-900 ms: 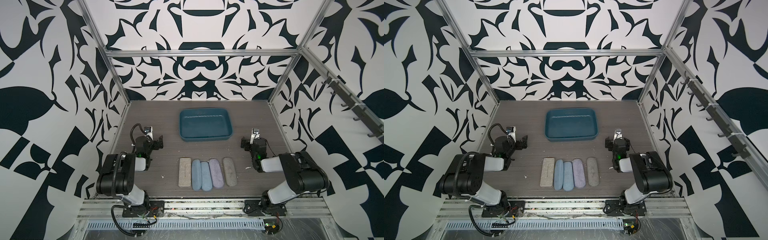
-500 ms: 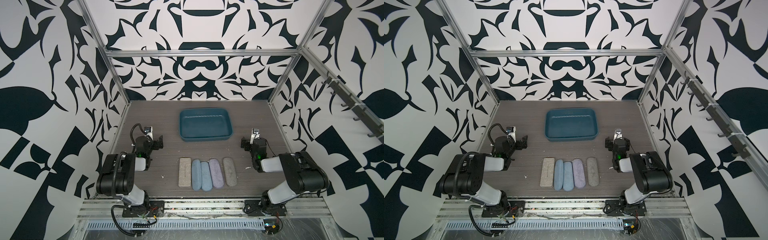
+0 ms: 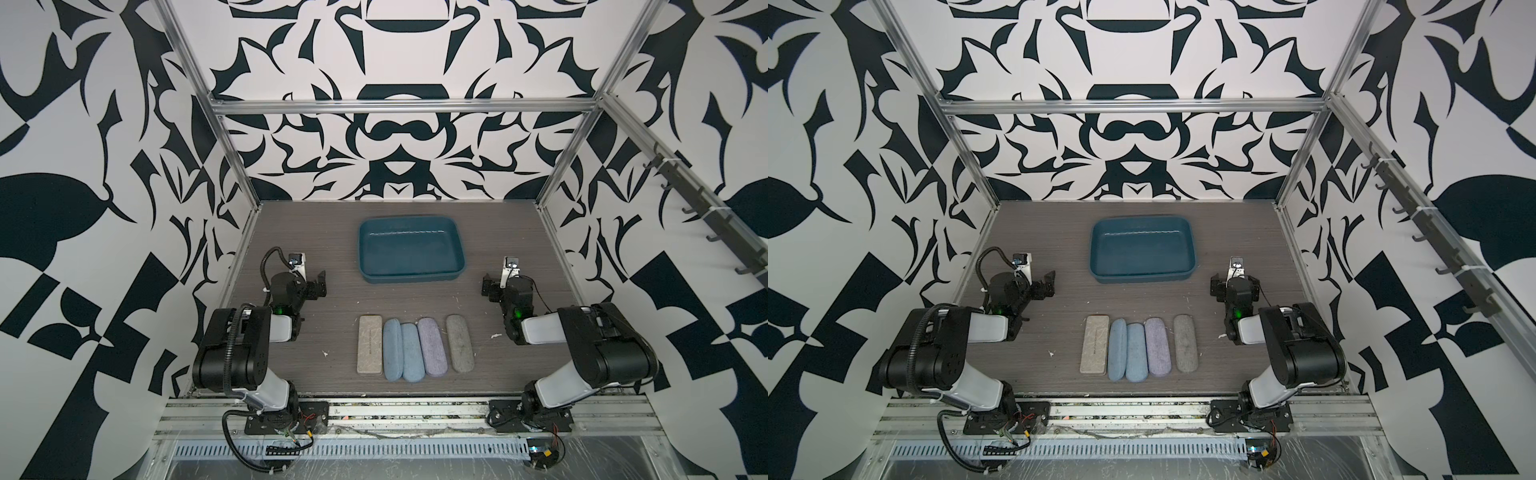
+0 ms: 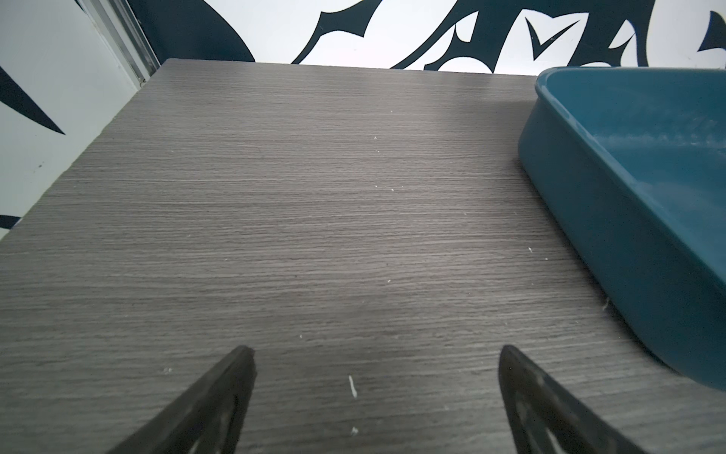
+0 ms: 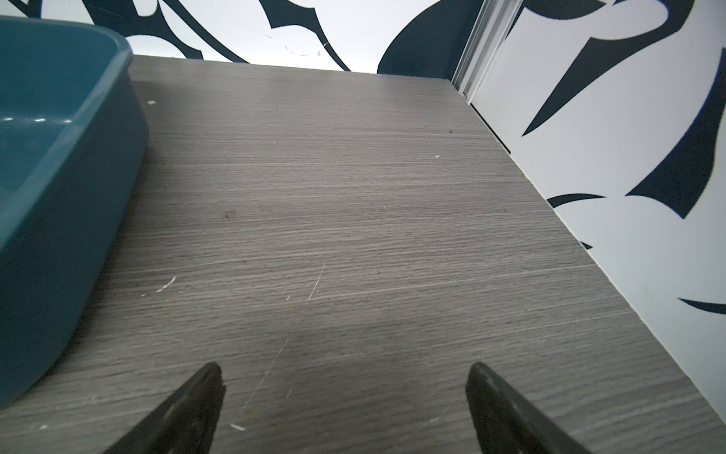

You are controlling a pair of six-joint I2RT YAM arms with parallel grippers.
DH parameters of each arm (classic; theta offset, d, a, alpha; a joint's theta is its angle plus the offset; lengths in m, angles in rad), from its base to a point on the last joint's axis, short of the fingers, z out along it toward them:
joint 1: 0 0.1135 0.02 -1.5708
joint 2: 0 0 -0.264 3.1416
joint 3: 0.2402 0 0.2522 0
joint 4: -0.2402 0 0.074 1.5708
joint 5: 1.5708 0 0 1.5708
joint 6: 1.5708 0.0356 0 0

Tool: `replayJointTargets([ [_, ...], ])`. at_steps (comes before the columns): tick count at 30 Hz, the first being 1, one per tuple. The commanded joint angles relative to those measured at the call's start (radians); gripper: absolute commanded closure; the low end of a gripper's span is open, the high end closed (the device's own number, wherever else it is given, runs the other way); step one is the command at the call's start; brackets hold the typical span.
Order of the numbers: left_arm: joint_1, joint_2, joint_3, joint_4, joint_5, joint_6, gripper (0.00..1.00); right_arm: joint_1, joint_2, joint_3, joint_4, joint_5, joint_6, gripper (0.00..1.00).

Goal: Put the glasses cases into the storage boxes
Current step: Pick up the glasses case at the center of the board.

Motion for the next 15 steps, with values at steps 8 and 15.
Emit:
replayJointTargets([
  [8,-0.004,0.003,0.010,0.033,0.012,0.003,0.01,0.001,-0.021,0.033,-0.004,-0.035,-0.020,0.04],
  [15,-0.006,-0.179,0.075,-0.209,-0.081,-0.019,0.01,0.008,-0.181,0.157,-0.342,-0.026,-0.011,0.10],
])
